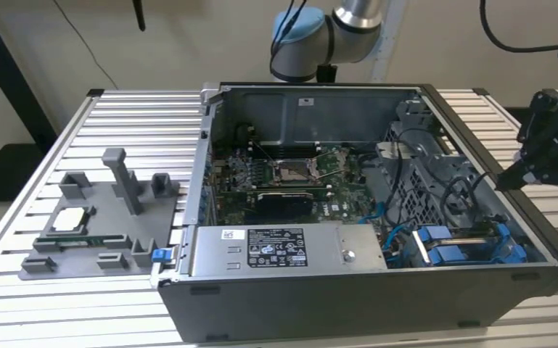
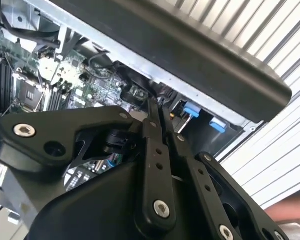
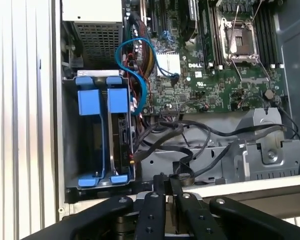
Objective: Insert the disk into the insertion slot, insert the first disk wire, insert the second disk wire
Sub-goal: 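Insert the second disk wire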
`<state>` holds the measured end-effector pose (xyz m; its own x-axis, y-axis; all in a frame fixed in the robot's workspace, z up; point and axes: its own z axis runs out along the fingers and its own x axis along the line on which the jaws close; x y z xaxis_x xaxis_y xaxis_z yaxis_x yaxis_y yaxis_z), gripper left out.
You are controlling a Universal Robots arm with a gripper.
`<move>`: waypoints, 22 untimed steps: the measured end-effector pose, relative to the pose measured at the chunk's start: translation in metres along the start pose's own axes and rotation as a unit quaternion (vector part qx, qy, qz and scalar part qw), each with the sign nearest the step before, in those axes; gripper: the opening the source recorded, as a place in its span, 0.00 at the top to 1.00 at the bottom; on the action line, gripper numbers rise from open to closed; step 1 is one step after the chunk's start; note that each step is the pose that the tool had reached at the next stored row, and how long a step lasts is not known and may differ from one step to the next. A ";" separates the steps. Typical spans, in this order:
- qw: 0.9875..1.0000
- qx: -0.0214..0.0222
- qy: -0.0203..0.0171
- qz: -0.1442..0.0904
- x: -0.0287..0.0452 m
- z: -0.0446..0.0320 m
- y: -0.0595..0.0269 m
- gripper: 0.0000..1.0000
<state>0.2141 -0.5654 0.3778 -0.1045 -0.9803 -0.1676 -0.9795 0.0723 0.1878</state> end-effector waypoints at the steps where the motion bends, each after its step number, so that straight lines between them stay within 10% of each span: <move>1: 1.000 0.000 0.000 0.000 0.0001 -0.0008 0.0038 1.00; 11: 1.000 0.001 -0.001 0.000 0.0044 -0.0001 0.0463 1.00; 17: 1.000 0.003 0.022 0.001 0.0068 0.0005 0.0517 1.00; 22: 1.000 0.008 0.024 -0.003 0.0093 0.0024 0.0562 1.00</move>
<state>0.1576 -0.5701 0.3845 -0.0910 -0.9883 -0.1226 -0.9829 0.0694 0.1707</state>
